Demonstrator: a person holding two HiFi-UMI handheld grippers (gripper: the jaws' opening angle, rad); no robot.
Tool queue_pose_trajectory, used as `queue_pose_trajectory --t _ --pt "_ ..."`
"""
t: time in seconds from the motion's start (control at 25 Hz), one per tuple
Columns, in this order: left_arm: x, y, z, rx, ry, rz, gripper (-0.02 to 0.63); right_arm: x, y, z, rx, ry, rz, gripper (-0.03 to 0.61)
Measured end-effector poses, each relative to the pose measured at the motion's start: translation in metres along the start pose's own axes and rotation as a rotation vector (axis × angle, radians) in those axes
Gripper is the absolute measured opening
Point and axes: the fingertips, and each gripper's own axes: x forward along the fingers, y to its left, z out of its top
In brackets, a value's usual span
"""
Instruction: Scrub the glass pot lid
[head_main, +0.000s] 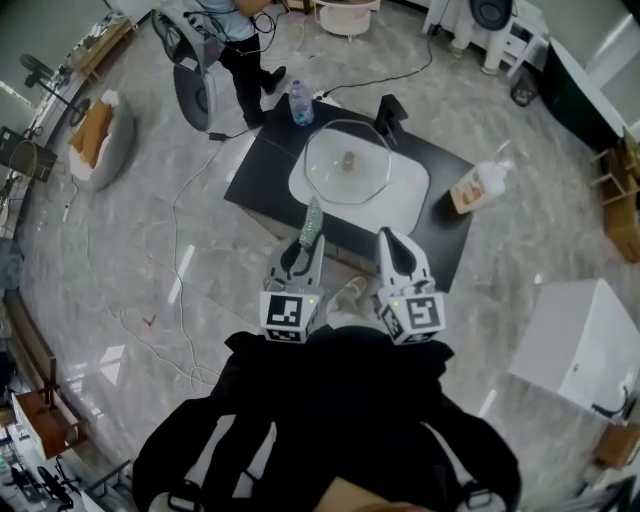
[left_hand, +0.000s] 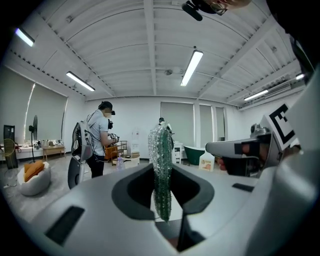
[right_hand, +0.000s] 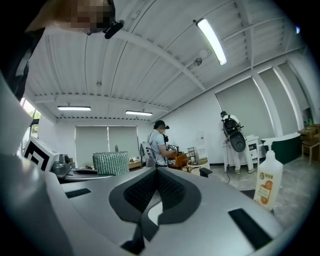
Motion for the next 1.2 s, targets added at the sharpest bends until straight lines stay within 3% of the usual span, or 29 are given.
queue_pose_trajectory --t 0.16,0.32,0.76,1.0,1.2 --pt "0.056 0.016 0.011 -0.018 0.011 -0.008 0.072 0.044 -0.034 0.000 0.024 0.024 -0.005 0.002" --pt "0.102 0.031 0.007 0.020 0.047 -0.018 0.072 0.082 -0.065 -0.009 0.041 0.045 -0.026 0.002" --pt "0.179 0.064 -0.018 -0.017 0.150 -0.017 0.072 0.141 -0.106 -0.044 0.099 0.143 -0.085 0.002" --pt "0.224 0.080 -0.030 -0.029 0.181 -0.088 0.072 0.172 -0.126 -0.066 0.146 0.179 -0.169 0.002" --pt "0.252 0.095 -0.053 -0.036 0.258 -0.130 0.072 0.191 -0.140 -0.089 0.161 0.240 -0.253 0.002"
